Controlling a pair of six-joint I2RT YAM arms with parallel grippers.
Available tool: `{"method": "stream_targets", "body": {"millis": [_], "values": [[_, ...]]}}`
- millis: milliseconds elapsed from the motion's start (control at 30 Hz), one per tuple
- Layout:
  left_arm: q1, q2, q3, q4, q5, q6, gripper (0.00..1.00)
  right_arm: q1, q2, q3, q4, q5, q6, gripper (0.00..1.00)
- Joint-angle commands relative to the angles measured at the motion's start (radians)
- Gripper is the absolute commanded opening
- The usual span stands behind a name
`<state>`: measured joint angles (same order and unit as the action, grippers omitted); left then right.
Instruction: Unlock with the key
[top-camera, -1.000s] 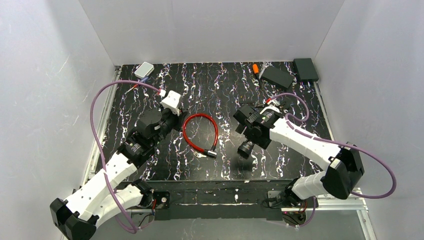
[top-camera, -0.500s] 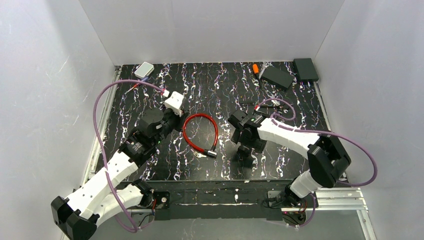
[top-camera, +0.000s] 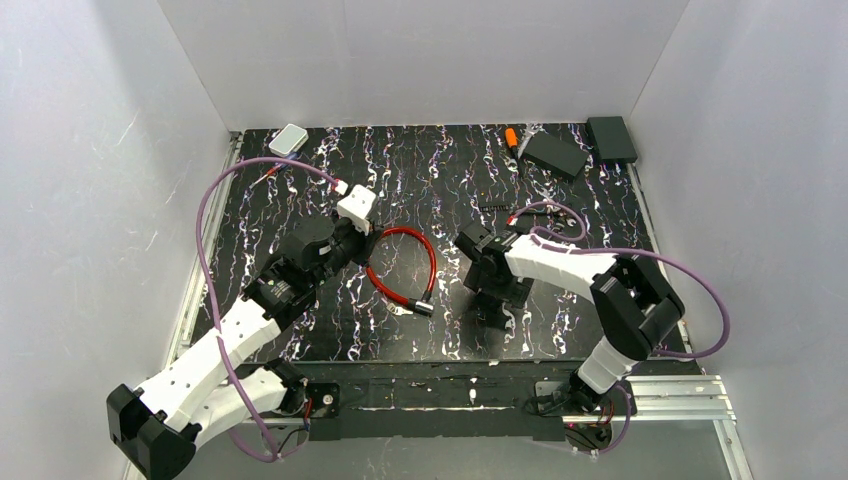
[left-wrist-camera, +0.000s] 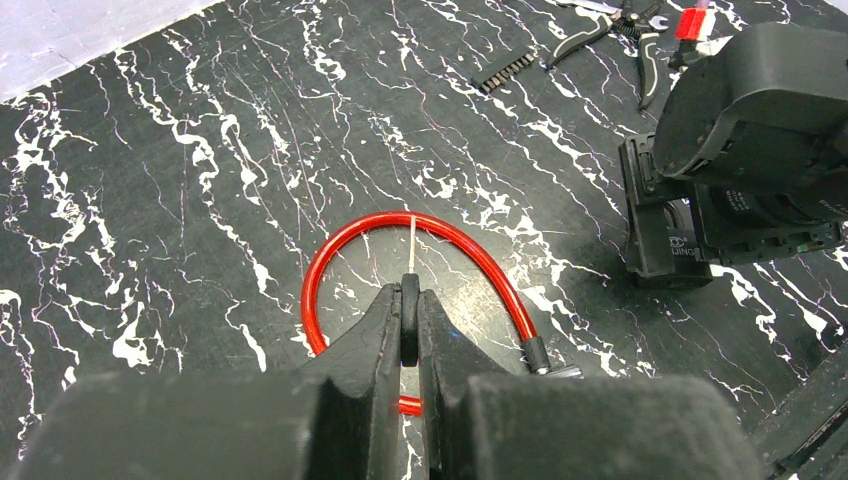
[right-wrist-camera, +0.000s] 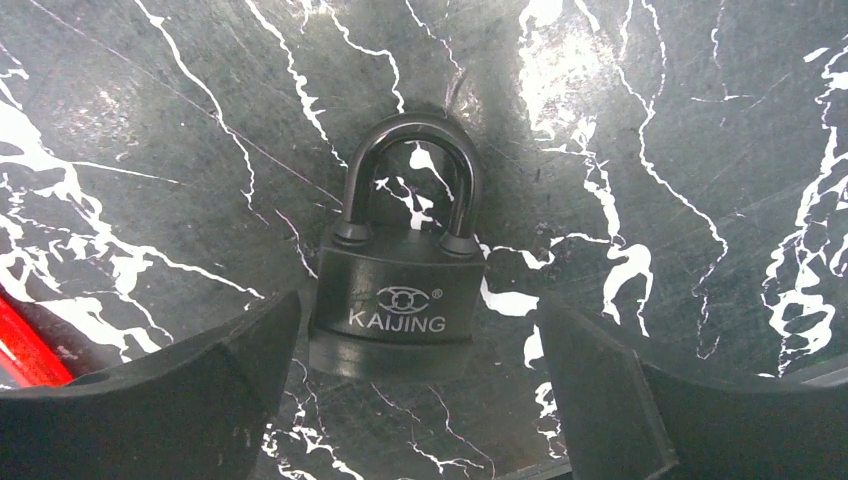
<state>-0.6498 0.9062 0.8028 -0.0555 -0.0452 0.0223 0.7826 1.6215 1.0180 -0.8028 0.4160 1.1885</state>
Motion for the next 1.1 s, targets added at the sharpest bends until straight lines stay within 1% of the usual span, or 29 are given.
{"method": "stream_targets", "body": {"millis": [0,333,533,567,700,867,967,1067], "values": [[0.004,-0.006,0.023,-0.003,-0.004,0.008,0.00,-0.003,0.031,0.008,0.011,0.033,-0.005,0.95],[0.004,-0.001,0.022,-0.006,-0.013,0.016,0.00,-0.016,0.089,0.002,0.018,0.064,0.005,0.86],[0.004,0.000,0.025,-0.006,-0.013,0.018,0.00,-0.023,0.101,-0.009,0.021,0.060,0.018,0.73],[0.004,0.002,0.025,-0.006,-0.013,0.018,0.00,-0.023,0.099,-0.012,0.022,0.060,0.021,0.67],[0.004,0.002,0.025,-0.007,-0.021,0.029,0.00,-0.025,0.078,-0.010,0.019,0.064,0.032,0.35],[0.004,-0.011,0.007,0.019,0.000,0.046,0.00,-0.031,0.030,0.040,-0.032,0.061,0.034,0.02],[0.004,-0.012,0.003,0.025,0.010,0.046,0.00,-0.032,-0.016,0.075,-0.040,0.049,0.046,0.01],[0.004,-0.022,0.000,0.027,0.019,0.045,0.00,-0.032,-0.089,0.084,0.043,0.002,0.050,0.01]]}}
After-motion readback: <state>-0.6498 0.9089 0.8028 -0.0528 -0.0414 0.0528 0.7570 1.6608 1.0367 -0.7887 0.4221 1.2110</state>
